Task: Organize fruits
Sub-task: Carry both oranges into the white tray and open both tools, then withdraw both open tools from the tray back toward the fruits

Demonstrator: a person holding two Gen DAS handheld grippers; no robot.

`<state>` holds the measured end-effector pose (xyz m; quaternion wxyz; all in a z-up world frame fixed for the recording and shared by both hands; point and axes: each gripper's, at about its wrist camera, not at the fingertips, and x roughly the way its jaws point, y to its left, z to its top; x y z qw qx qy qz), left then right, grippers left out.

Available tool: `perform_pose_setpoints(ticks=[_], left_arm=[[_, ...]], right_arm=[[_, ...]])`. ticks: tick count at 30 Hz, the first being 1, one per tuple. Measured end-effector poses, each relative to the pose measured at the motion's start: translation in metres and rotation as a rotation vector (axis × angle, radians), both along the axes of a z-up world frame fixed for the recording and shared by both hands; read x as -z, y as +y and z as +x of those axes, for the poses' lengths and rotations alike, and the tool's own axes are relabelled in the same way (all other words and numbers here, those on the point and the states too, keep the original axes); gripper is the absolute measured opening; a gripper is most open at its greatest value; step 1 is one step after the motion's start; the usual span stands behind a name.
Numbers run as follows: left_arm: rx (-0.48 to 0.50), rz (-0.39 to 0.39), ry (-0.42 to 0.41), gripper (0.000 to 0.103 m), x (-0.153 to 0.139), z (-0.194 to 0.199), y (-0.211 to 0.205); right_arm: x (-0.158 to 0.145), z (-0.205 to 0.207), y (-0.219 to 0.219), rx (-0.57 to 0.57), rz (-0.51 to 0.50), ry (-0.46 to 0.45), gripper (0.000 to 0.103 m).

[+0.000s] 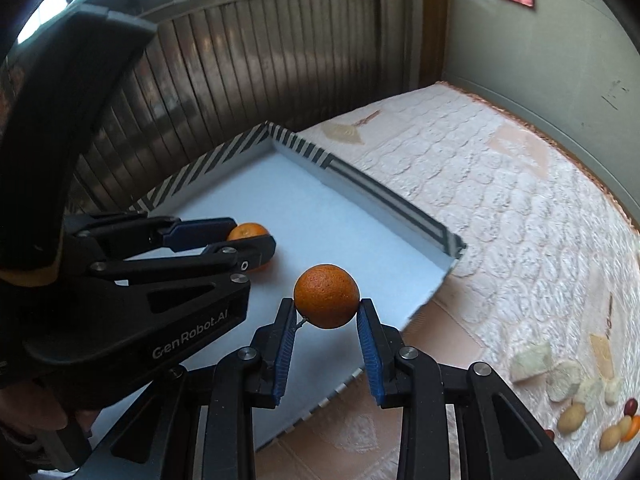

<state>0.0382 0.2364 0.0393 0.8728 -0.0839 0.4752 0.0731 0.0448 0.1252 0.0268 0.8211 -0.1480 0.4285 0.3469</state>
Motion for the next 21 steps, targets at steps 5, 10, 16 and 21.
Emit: perform_pose_setpoints(ticks=[5, 10, 16, 21], left_arm=[[-0.009, -0.029, 0.003, 0.032, 0.001, 0.002, 0.003], [-0.008, -0.016, -0.003, 0.033, -0.002, 0.000, 0.002], [-0.021, 0.009, -0.068, 0.064, -0.017, -0.009, -0.004], [-0.010, 0.040, -0.108, 0.064, -0.029, -0.019, -0.018]], right_arm=[[0.006, 0.003, 0.008, -0.019, -0.010, 0.009, 0.030], [0.008, 0.003, 0.007, -0.025, 0.013, 0.027, 0.031], [-0.003, -0.007, -0.009, -0.001, 0.068, 0.034, 0.031], [-0.013, -0.019, -0.026, 0.026, 0.113, 0.013, 0.032]])
